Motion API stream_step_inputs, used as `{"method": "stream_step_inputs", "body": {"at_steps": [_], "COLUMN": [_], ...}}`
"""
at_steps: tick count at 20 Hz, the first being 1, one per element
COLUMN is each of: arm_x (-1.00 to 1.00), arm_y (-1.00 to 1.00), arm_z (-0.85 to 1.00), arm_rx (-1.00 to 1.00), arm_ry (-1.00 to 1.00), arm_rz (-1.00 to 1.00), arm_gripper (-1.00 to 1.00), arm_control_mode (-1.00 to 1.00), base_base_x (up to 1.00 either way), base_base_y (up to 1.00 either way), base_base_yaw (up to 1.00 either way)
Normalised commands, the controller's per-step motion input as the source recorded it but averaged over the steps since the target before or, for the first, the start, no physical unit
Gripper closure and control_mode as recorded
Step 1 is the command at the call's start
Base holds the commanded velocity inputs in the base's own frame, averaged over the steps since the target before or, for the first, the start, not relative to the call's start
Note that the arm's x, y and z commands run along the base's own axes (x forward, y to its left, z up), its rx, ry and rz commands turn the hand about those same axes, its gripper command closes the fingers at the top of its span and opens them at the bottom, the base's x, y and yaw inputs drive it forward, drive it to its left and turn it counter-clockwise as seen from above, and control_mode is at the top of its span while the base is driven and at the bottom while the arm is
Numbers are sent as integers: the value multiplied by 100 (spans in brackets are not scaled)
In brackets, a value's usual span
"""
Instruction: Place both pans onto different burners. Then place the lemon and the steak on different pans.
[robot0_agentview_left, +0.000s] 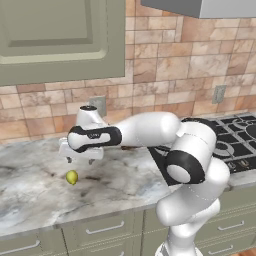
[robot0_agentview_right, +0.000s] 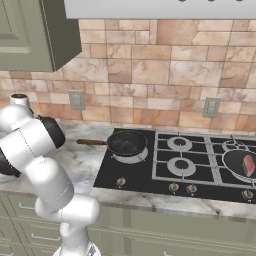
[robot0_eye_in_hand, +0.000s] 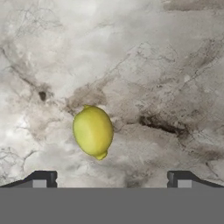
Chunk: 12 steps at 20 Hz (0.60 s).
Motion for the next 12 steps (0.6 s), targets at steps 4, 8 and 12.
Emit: {"method": "stream_step_inputs", "body": {"at_steps": [4, 8, 12], "arm_x": [0, 0, 4], "arm_y": [8, 15, 26], "arm_z": [-28, -26, -14], "arm_rx": [-1, -1, -1], "arm_ry": [0, 0, 0], "arm_rz": [3, 1, 0], "arm_gripper": [-100, -100, -100], "arm_control_mode": [-100, -100, -100], "base_base_x": [0, 0, 0], "base_base_y": [0, 0, 0], "base_base_yaw": [0, 0, 0]}}
